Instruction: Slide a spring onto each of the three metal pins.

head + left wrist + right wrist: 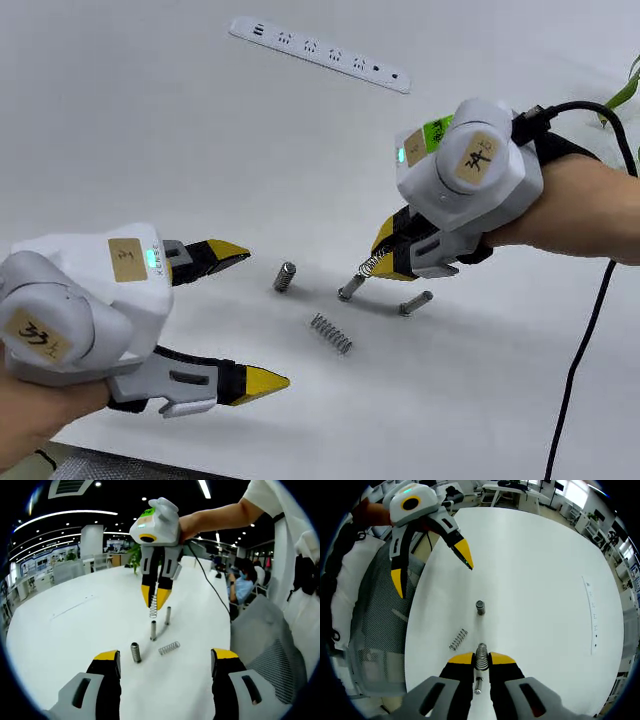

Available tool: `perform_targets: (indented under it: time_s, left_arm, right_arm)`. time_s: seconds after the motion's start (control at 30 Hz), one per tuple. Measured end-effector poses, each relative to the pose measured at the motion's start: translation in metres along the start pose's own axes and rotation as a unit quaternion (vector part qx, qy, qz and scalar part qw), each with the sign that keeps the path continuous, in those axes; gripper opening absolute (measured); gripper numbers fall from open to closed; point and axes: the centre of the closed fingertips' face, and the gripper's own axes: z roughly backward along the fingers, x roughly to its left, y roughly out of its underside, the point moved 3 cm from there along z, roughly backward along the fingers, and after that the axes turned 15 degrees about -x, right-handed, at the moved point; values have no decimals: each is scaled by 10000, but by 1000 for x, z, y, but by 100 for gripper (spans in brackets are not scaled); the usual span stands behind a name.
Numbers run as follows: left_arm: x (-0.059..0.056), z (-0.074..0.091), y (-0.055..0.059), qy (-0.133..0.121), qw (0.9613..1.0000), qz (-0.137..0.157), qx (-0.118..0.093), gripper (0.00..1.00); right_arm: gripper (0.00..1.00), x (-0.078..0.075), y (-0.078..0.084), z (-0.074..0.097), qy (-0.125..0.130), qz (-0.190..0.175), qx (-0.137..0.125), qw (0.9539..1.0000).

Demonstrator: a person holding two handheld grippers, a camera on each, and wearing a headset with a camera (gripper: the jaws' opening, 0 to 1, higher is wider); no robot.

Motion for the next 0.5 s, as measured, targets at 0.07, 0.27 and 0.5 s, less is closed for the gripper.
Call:
perform_targets:
  time_s: [0.07, 0.27, 0.5]
  left_arm:
    - [0, 0, 0, -6, 10000, 22, -3, 76]
    - [-1, -1, 1, 21, 10000, 53, -1, 75]
    - [-4, -1, 1, 40, 9999, 104, -30, 75]
  right_arm:
    - [12, 0, 0, -1, -8, -13, 9, 10000]
    - [12, 1, 3, -4, -40, -48, 31, 10000]
    - [12, 3, 3, -11, -66, -54, 37, 10000]
